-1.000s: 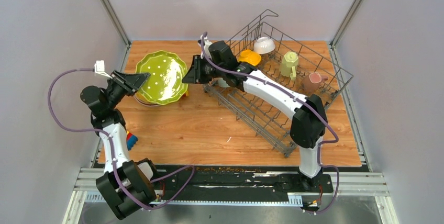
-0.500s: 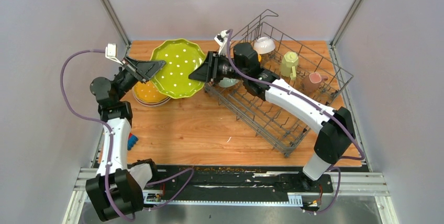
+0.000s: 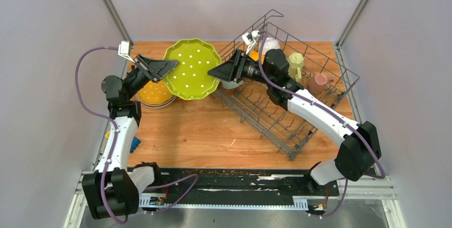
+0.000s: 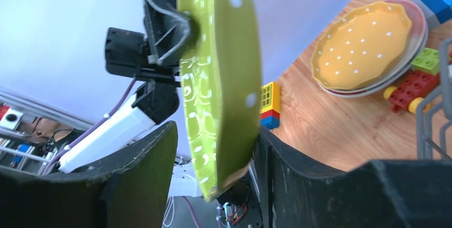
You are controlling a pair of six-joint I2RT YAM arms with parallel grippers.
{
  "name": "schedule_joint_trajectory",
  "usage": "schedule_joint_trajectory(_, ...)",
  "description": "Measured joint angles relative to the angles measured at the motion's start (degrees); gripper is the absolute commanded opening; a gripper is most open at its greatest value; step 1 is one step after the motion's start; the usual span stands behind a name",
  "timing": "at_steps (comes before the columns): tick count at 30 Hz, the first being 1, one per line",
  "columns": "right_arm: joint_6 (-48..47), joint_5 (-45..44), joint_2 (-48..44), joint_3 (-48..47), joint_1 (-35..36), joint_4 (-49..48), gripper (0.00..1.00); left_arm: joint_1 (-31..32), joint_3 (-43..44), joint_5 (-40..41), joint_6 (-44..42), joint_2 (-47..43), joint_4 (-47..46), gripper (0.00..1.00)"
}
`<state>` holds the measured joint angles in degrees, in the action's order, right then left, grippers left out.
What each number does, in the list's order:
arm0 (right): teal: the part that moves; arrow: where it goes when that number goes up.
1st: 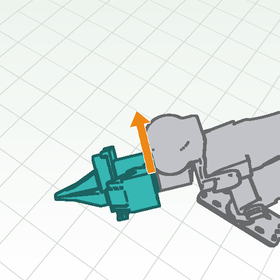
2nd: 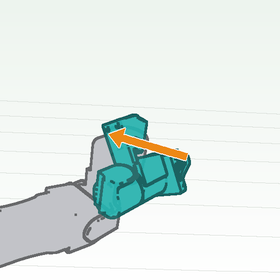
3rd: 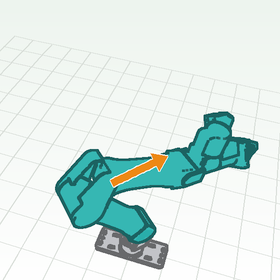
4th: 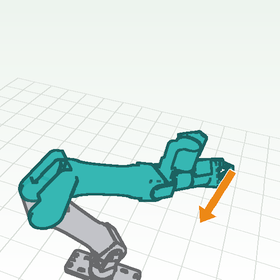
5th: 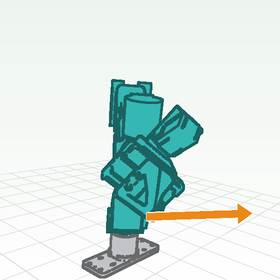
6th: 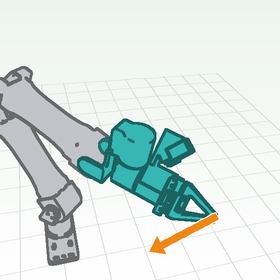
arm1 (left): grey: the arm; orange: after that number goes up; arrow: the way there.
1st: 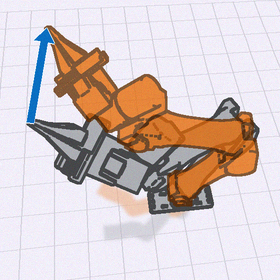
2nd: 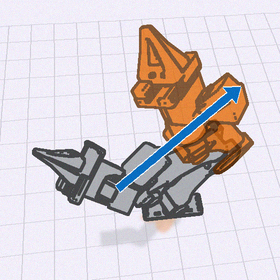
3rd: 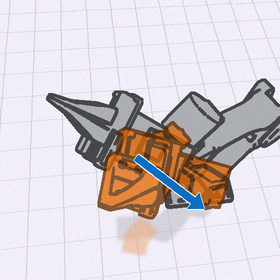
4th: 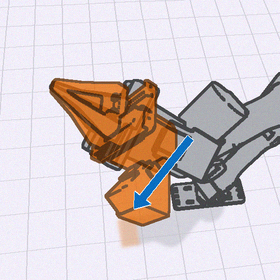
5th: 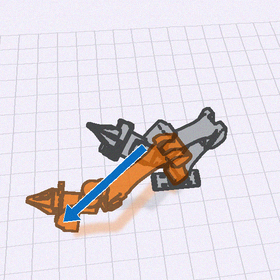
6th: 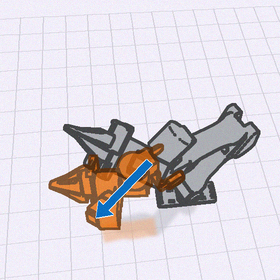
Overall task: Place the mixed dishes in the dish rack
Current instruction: Pick up the plate at the center of the board.
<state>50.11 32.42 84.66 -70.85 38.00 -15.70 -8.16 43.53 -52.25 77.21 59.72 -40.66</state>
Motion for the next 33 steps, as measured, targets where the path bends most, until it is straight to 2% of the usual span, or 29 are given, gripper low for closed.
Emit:
schedule_joint_trajectory(5,1.36,1.64,-0.74,0.26,-0.04,-1.77,0.50,2.05,0.00,2.82,0.81,2.12,-2.54,0.00)
schedule_joint_trajectory(11,2.10,0.50,-0.76,1.05,-0.20,-0.85,0.28,6.69,0.00,4.79,1.36,5.07,-4.42,0.00)
schedule_joint_trajectory(15,1.95,-1.99,-1.22,1.79,-0.20,0.72,0.01,7.41,0.00,4.94,0.79,5.66,-5.81,0.00)
schedule_joint_trajectory(18,1.60,-4.13,-2.82,3.06,-0.09,1.31,0.00,7.69,0.00,4.68,0.52,6.08,-5.99,0.00)
schedule_joint_trajectory(19,1.40,-5.03,-3.52,3.50,0.11,1.73,0.00,8.00,0.00,4.50,0.55,6.32,-6.34,0.04)
schedule_joint_trajectory(20,1.09,-5.95,-4.39,4.04,0.20,2.27,0.00,8.37,0.00,4.50,0.52,6.56,-6.62,0.17)
schedule_joint_trajectory(22,0.39,-7.21,-5.79,4.70,0.24,3.45,0.00,9.53,0.00,4.85,0.28,7.08,-7.15,0.37)
schedule_joint_trajectory(23,-0.13,-8.07,-6.51,4.96,0.26,4.31,0.00,10.08,0.00,4.98,0.04,7.43,-7.32,0.43)
schedule_joint_trajectory(24,-0.63,-8.85,-7.15,5.27,0.35,4.94,0.00,10.40,0.00,5.03,-0.13,7.67,-7.39,0.53)
schedule_joint_trajectory(27,-3.26,-12.61,-9.79,7.19,0.48,7.06,0.00,10.82,0.11,5.27,-0.92,8.17,-6.64,0.67)
schedule_joint_trajectory(28,-4.00,-14.10,-10.80,7.87,0.39,8.28,0.00,10.82,0.17,5.27,-1.46,8.24,-6.29,0.76)
schedule_joint_trajectory(30,-5.40,-17.22,-12.87,9.31,0.31,10.47,0.00,10.80,0.74,5.25,-2.56,8.33,-4.87,0.88)
schedule_joint_trajectory(33,-7.41,-21.92,-16.04,10.78,0.17,14.21,0.00,10.82,1.73,5.20,-4.50,8.35,-2.62,0.97)
